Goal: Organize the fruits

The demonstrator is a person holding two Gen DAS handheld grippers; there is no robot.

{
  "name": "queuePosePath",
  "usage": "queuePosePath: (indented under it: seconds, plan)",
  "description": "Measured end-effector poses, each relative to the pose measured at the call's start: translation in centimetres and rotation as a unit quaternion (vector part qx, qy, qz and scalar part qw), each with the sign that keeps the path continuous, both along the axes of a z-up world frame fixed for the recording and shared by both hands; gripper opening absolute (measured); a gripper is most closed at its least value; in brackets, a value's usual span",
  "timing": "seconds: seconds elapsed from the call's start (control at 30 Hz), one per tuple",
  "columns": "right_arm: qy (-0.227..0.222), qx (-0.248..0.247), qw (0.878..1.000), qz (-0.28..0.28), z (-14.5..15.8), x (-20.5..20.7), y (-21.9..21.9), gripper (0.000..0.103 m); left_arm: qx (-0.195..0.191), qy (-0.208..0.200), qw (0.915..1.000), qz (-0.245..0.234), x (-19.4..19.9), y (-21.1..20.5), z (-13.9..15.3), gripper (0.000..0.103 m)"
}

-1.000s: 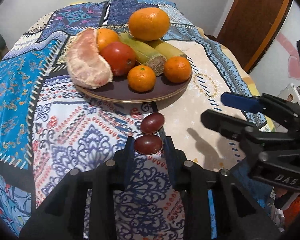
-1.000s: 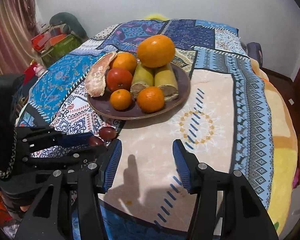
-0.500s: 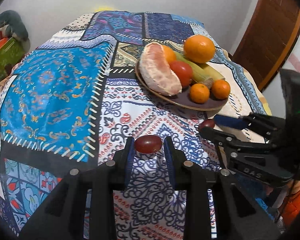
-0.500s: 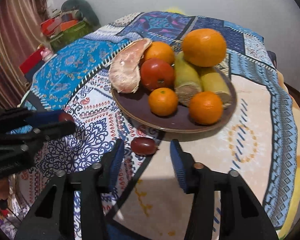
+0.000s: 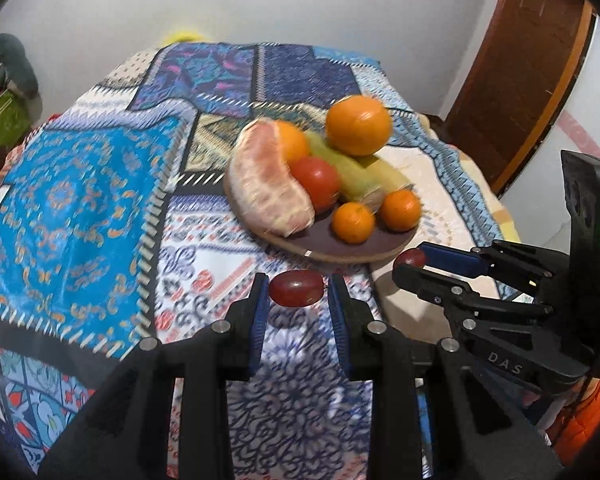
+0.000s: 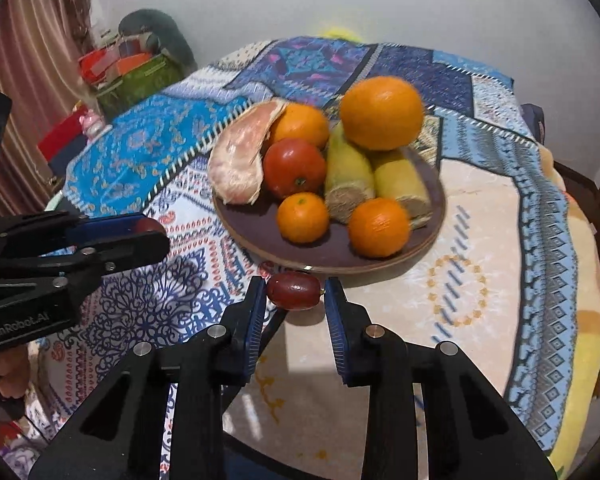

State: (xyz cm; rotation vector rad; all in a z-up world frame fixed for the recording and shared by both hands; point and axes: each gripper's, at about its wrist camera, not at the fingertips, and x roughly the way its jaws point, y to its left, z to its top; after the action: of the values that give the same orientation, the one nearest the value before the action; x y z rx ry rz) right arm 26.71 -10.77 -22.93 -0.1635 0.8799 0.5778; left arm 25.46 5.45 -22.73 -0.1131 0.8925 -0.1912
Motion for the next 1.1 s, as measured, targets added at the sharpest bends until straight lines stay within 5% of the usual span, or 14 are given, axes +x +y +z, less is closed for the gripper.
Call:
queuePosePath:
  seconds: [0.8, 1.1]
  plan:
    - [-0.012, 0.01, 1.0, -0.008, 0.0, 2.2, 0.0, 0.028, -0.014, 0.02, 0.9997, -0.007, 4.2, -1.7, -1.4, 0.033]
    - [-0.018, 0.008, 1.0, -0.011, 1.5, 1.0, -0.4, 0.029, -0.005, -0.007, 0.9999, 0.01, 2.0, -0.9, 1.5, 0.037]
